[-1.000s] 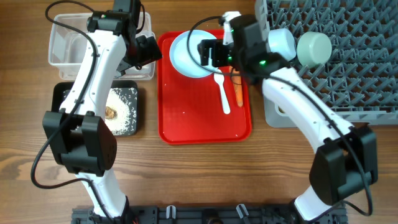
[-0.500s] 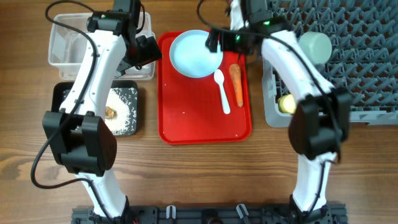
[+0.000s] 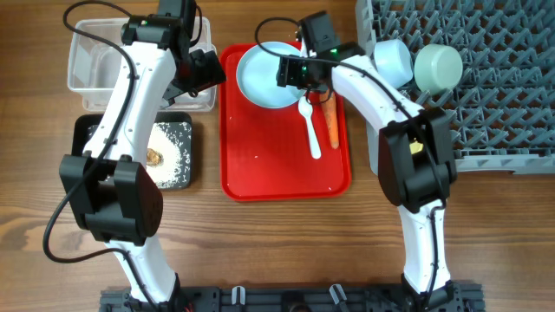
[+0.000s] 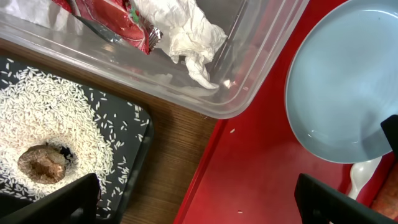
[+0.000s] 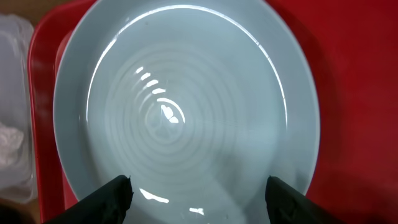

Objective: Sort waste into correct bins and load items into the dishwasher rack
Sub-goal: 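Lift the plate off the red tray toward the rack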

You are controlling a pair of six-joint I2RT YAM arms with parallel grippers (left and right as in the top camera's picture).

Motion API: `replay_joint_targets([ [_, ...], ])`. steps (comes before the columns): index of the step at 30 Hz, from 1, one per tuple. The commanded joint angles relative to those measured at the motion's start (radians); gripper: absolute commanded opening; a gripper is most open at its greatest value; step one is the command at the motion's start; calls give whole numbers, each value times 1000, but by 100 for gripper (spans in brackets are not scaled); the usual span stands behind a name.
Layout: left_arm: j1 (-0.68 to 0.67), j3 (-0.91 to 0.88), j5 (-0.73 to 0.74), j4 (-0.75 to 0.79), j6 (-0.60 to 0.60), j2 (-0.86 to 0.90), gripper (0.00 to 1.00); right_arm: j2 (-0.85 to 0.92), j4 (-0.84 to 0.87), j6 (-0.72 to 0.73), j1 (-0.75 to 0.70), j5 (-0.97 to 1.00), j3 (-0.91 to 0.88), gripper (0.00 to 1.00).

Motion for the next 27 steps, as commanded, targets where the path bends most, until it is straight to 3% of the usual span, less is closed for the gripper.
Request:
replay_joint_targets([
  [1,-2,5,1,0,-10,10,100,10,12,63,-5,126,10,71],
  [8,-2,5,1,0,-10,10,100,10,79,63,-6,194,10,71],
  [16,-2,5,1,0,-10,10,100,59,121,134,-24,238,10,63],
  [21,-2,5,1,0,-10,10,100,88,139,160,-24,202,10,52],
  [22,-2,5,1,0,-10,10,100,95,139,172,-24,200,10,48],
  [24,-2,5,1,0,-10,10,100,105,141,182,-24,195,10,27],
  [27,-2,5,1,0,-10,10,100,105,140,183,-24,195,10,19],
])
